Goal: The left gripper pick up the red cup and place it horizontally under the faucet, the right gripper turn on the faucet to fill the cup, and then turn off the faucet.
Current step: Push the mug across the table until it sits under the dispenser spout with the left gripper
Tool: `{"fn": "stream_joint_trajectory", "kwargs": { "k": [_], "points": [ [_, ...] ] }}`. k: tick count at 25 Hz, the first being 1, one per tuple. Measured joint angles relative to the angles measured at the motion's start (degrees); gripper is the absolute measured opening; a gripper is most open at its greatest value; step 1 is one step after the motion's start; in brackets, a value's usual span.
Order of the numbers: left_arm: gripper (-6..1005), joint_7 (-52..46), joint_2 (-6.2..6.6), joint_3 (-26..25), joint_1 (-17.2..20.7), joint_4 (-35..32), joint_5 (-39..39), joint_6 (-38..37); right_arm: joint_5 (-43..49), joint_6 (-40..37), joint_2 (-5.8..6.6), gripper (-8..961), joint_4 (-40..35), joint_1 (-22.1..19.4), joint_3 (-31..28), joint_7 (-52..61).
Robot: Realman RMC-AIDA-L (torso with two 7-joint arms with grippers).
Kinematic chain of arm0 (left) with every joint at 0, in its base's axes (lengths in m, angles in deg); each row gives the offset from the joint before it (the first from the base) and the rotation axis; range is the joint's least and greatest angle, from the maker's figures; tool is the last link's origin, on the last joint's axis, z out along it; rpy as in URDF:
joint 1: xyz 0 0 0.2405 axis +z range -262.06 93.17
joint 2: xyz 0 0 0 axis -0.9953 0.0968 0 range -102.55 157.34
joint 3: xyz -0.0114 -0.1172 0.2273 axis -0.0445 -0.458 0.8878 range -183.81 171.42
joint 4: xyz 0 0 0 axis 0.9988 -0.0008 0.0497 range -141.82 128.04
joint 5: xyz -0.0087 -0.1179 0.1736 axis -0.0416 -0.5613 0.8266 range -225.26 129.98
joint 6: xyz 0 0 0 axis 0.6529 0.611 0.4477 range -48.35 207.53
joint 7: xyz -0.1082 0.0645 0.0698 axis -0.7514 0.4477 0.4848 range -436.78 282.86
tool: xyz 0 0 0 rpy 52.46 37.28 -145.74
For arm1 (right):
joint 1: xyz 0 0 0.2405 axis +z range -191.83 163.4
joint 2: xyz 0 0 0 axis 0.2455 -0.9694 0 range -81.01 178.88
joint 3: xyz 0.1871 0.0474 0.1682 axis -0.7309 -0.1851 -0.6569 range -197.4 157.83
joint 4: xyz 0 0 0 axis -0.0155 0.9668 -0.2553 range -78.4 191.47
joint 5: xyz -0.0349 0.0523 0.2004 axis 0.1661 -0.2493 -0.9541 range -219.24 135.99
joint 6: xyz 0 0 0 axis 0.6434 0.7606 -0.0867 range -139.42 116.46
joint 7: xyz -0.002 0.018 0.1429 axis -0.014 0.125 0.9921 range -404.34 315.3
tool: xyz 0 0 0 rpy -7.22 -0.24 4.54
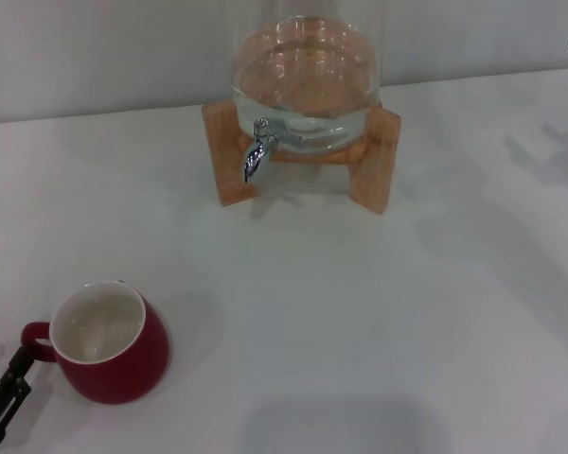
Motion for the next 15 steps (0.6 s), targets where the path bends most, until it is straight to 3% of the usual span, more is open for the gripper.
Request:
{"fn": "stream_joint_trajectory", "kwargs": {
  "k": [15],
  "points": [
    [650,0.4,0.09,0.1,-2.8,0.0,0.1,-2.5,0.0,-0.1,-0.15,780,0.0,0.2,-0.6,-0.1]
  ]
}}
